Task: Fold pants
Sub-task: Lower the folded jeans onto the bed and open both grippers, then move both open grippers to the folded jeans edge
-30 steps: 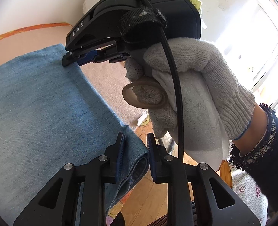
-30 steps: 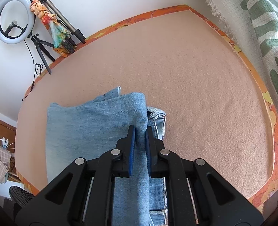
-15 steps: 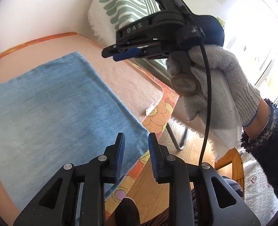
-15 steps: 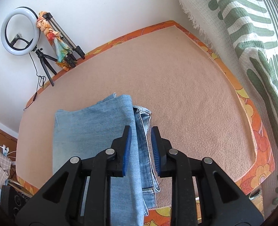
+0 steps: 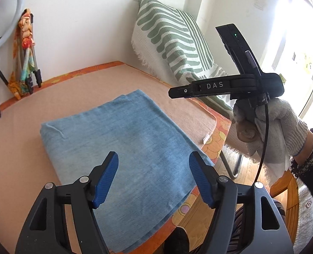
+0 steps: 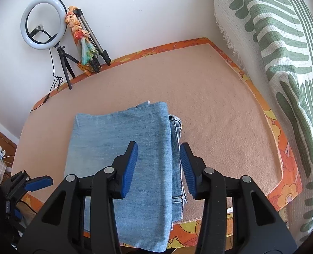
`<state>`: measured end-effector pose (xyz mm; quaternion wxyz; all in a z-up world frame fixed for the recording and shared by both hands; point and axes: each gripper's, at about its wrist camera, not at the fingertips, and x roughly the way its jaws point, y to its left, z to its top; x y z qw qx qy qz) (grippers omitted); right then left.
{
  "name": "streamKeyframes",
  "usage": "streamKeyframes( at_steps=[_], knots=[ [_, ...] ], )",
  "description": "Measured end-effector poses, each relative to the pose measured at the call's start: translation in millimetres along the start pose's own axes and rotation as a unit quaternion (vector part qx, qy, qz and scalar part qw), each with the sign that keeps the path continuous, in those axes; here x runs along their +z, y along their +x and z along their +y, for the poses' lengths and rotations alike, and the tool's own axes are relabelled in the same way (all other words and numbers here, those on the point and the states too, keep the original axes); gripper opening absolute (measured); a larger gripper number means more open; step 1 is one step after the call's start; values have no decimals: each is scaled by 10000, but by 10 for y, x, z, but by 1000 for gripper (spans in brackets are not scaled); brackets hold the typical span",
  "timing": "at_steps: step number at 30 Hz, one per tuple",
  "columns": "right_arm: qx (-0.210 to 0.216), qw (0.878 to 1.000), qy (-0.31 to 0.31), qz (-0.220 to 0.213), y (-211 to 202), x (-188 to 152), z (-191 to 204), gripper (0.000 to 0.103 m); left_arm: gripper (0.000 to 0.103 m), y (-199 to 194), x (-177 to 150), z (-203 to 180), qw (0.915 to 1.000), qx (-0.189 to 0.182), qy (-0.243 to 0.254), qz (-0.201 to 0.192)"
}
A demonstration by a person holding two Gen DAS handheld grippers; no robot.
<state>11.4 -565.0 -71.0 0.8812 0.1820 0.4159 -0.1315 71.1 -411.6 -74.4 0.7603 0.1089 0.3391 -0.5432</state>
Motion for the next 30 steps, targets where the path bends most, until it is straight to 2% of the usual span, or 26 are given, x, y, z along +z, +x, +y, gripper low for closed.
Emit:
streamKeyframes(
  at_steps=[4,8,11,14,16,21,26,30],
  knots=[
    [-37,10000,-17,-43,18,-43,-8,54,69,21,-5,173,9998,34,-196,45],
    [-52,9998,19,-195,16,-94,-57,62,69,8,-35,453,9974,-100,-712,98],
    [-3,9997,-72,-247,32,-133,-75,75,69,34,-56,697,9938,-75,-1081,243],
    [174,9996,-76,-195,78,-174,-99,81,70,107,-71,940,9883,-12,-1449,477],
    [253,9996,-100,-94,141,-198,-106,86,70,138,-91,1089,9834,-98,-1736,509],
    [673,9975,18,209,341,-235,-154,86,70,241,-179,1325,9703,-218,-2311,682],
    [1041,9919,431,592,626,-210,-304,86,70,363,-311,1501,9551,-435,-2822,787],
    [1188,9871,673,842,824,-222,-424,86,70,444,-339,1530,9559,-225,-2794,876]
  ],
)
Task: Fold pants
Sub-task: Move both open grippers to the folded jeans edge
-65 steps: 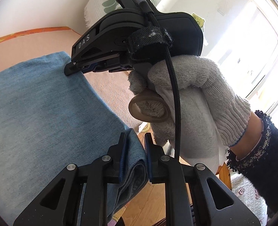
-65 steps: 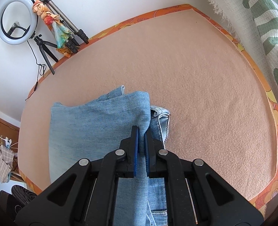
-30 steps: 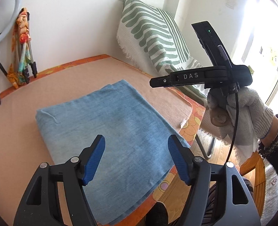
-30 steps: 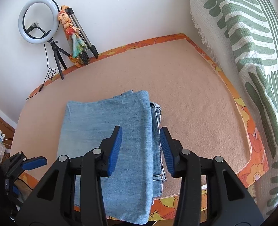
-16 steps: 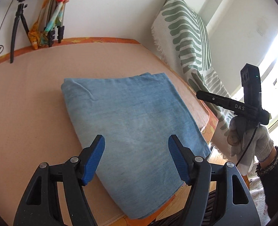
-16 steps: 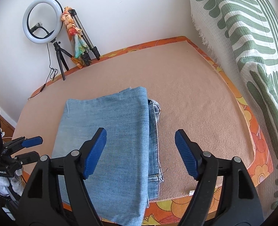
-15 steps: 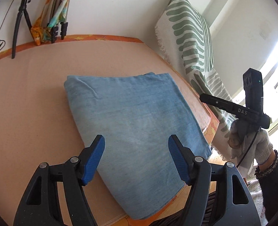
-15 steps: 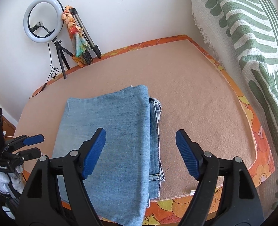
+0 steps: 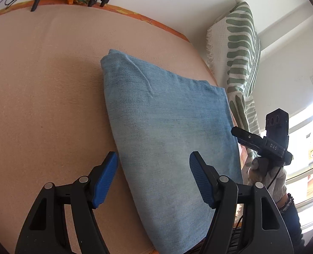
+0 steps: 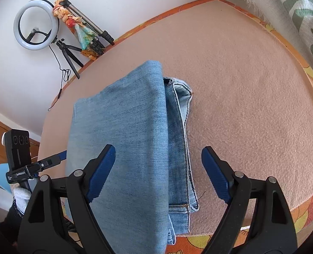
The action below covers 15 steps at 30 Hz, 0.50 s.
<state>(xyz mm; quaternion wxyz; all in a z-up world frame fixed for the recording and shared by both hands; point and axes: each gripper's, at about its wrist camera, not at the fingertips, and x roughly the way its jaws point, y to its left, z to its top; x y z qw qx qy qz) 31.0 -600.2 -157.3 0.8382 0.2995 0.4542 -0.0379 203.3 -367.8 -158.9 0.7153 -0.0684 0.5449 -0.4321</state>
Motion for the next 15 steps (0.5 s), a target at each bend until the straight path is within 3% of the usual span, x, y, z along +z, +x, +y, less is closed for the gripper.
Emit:
streamKeyframes(
  at_steps=[6,15],
  knots=[
    [110,9999,-21,102,135,2,-89,86,70,82,13,-50,9990,388,198,-23],
    [290,9995,-133,24,184,78,-113,86,70,215,19,-101,9982,521,303,67]
  ],
)
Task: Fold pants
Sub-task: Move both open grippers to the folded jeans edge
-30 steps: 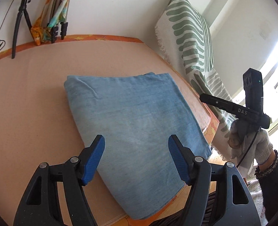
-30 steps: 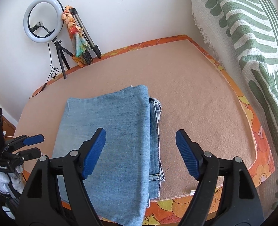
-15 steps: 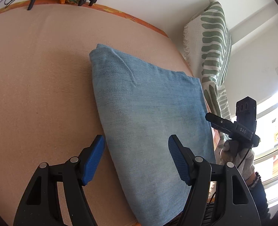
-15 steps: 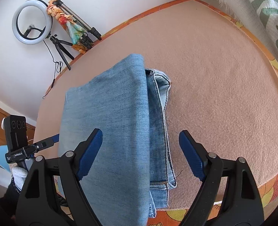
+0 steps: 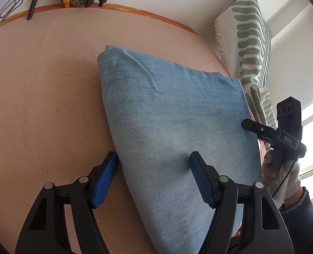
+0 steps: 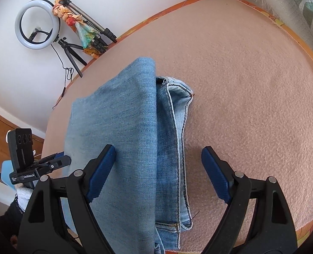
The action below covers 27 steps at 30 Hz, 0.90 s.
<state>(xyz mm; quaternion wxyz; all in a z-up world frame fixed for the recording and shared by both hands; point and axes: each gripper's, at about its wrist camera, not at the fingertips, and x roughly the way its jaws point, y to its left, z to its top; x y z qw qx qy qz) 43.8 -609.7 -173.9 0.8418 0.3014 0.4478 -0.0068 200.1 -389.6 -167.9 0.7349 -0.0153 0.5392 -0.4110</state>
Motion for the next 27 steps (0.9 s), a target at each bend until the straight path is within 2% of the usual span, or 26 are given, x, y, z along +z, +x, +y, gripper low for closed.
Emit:
streamKeyframes(
  at_steps=[3,5,7,9,11,13,16,24,26,27],
  knots=[
    [70,9999,-123,-26,10,-9,9,86,70,10,0,-13,10000,-1,45,-45],
    [114,9997,-209,-52,9,-25,13,86,75,13,-3,-6,9999,-82,33,-81],
    [186,9994,-273,-87,14,-42,19,88,87,27,2,-17,9997,-220,64,-76],
    [310,9989,-342,-45,27,-65,33,88,93,48,-8,-58,9995,-241,202,-57],
    [224,9980,-590,-26,39,-90,98,88,102,76,-34,-107,9987,-309,395,-75],
    [155,9966,-805,-9,45,-114,137,88,102,88,-60,-148,9984,-218,514,-121],
    [246,9971,-715,-64,26,-120,105,86,102,95,-63,-171,9984,-140,523,-152],
    [505,9958,-759,67,15,-116,47,80,101,97,-4,-122,9987,-356,301,-187],
    [585,9961,-665,47,11,-105,4,72,100,81,-20,-102,9984,-395,331,-232],
    [688,9957,-617,38,15,-114,-5,64,94,76,-24,-105,9984,-372,343,-262]
  ],
)
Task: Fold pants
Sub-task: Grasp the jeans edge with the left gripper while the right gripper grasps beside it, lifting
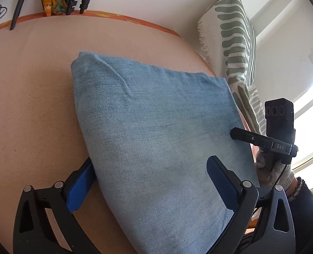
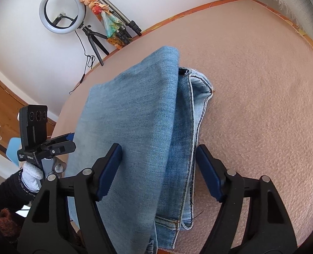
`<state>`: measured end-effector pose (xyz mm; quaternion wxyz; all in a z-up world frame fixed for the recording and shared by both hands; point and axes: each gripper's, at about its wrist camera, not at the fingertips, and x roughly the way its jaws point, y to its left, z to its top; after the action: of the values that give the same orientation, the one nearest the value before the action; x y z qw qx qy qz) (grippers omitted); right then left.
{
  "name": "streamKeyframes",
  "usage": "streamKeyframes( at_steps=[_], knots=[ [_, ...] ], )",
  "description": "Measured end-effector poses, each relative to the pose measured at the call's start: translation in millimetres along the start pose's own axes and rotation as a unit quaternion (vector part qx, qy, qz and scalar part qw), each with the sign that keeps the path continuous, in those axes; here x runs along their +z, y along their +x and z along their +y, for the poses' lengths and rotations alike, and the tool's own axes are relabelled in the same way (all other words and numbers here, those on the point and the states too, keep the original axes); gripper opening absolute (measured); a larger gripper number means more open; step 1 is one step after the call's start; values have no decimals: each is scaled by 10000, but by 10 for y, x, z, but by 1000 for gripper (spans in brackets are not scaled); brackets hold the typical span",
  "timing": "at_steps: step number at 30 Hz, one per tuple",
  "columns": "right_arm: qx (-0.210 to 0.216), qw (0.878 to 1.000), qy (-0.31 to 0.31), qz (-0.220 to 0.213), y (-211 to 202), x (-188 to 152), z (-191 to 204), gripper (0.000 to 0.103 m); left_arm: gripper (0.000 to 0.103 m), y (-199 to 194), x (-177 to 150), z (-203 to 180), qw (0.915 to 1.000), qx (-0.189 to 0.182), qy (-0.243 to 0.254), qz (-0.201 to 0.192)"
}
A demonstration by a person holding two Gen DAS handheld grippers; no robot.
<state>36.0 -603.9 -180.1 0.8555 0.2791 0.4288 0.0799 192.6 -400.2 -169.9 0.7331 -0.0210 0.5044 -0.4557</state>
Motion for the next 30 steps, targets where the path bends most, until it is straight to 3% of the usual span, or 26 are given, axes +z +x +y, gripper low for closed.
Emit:
streamKeyframes(
  at_steps=[1,4,9,10,12,15,22,30],
  knots=[
    [250,9995,130,103,40,-15,-21,47,89,-2,0,-3,10000,24,0,-17],
    [349,9992,181,1,60,-72,6,43,77,-18,-13,22,9999,-3,-118,-93],
    [229,9994,250,-68,52,-82,61,42,72,-15,-1,56,9996,-125,-215,-111],
    [162,9994,275,-93,51,-82,84,42,57,-17,1,69,9995,-100,-257,-139],
    [-108,9997,212,-110,35,-80,185,37,40,-16,6,109,9990,-192,-381,-137],
    [-494,9986,-12,-163,-44,-50,398,30,24,-86,7,154,9973,-404,-568,-230],
    [-1076,9927,-473,-267,-170,34,818,28,17,-264,37,3,9976,-491,-261,-411],
    [-1249,9882,-744,-489,-337,140,1095,28,15,-407,179,-132,9963,-659,-71,-548]
  ],
)
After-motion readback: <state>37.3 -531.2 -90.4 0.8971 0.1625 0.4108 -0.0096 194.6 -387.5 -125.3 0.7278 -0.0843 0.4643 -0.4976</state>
